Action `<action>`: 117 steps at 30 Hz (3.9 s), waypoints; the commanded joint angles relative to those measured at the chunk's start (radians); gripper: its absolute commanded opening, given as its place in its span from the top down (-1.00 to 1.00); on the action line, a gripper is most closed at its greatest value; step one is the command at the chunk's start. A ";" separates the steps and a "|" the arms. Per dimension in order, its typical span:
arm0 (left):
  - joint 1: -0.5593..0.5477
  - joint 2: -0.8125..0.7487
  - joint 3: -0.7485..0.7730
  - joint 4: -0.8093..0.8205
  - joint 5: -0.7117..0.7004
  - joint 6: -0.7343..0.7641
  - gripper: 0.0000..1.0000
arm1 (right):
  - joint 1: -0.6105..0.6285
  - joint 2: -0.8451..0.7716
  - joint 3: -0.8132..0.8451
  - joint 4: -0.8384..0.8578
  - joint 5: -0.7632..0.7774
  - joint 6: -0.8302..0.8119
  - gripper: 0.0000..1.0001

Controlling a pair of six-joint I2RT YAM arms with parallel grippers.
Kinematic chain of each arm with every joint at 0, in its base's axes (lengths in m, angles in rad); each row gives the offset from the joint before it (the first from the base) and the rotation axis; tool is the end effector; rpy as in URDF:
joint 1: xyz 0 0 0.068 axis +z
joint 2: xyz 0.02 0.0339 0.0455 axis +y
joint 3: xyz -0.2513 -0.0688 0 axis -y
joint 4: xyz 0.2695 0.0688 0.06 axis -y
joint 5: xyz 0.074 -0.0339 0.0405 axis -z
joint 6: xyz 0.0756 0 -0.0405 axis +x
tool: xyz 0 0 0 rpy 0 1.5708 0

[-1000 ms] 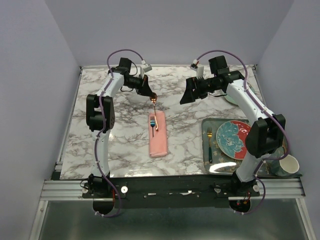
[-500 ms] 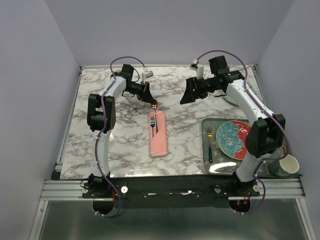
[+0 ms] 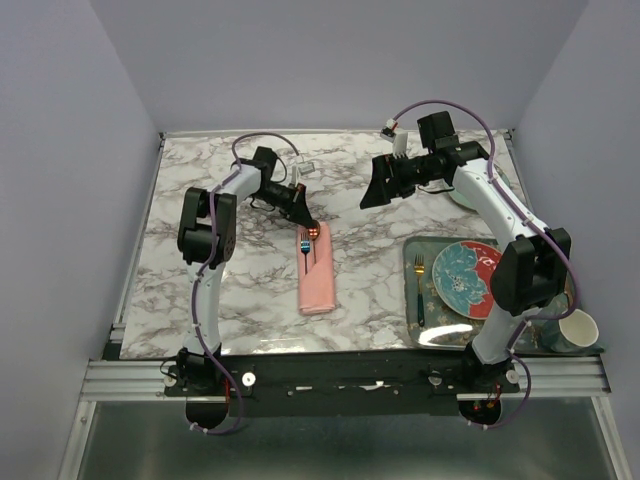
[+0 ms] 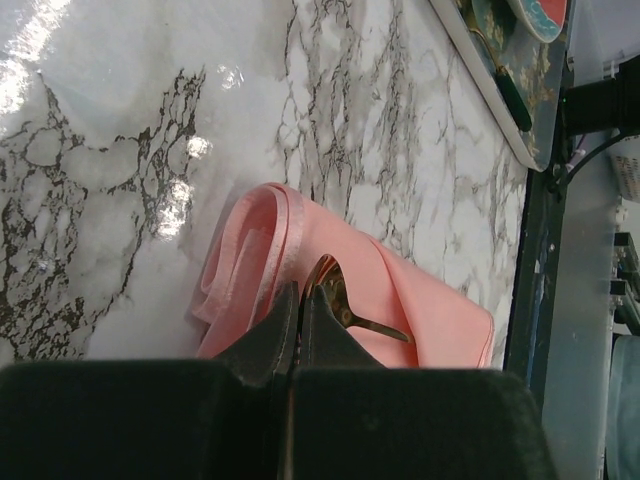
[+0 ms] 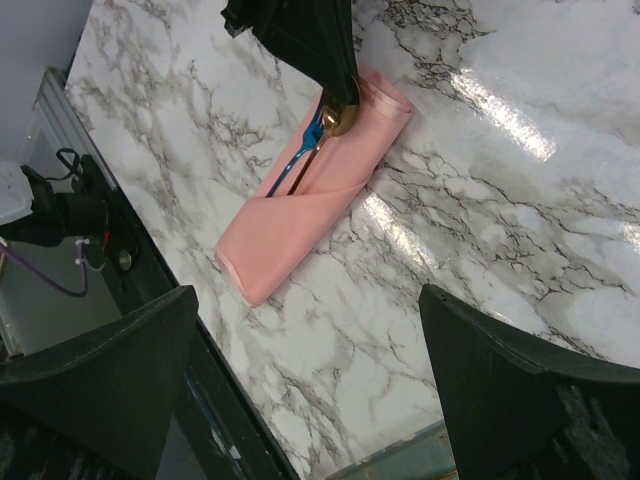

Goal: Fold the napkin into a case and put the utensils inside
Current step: Insert the spoon into the folded napkin, then reset both arms

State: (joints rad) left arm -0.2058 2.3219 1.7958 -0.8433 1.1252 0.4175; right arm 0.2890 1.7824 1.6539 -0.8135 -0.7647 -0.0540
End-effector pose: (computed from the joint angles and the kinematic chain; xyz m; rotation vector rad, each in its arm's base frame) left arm 0.4520 -0.1641 0.1093 0.8927 2.2660 -1.4981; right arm 0.3909 0.1708 0.2802 -0.7220 2.3214 1.0546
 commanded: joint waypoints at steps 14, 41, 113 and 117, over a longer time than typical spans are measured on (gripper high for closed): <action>-0.044 -0.114 -0.127 0.052 -0.021 -0.025 1.00 | 0.001 -0.003 -0.011 -0.019 -0.025 -0.012 -1.00; -0.069 -0.153 0.045 0.035 -0.171 -0.085 0.41 | 0.001 -0.018 -0.006 -0.015 -0.022 -0.035 -1.00; 0.151 -0.940 -0.588 0.162 -0.986 -0.306 -0.97 | -0.284 -0.684 -0.713 0.231 0.498 -0.049 -1.00; 0.071 -1.010 -0.636 0.197 -1.076 -0.281 -0.97 | -0.284 -0.774 -0.761 0.231 0.512 -0.069 -1.00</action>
State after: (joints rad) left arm -0.0563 1.4178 1.1847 -0.7311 0.1658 0.1047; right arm 0.0013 1.0966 0.9245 -0.6266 -0.3206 -0.0868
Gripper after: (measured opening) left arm 0.985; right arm 0.998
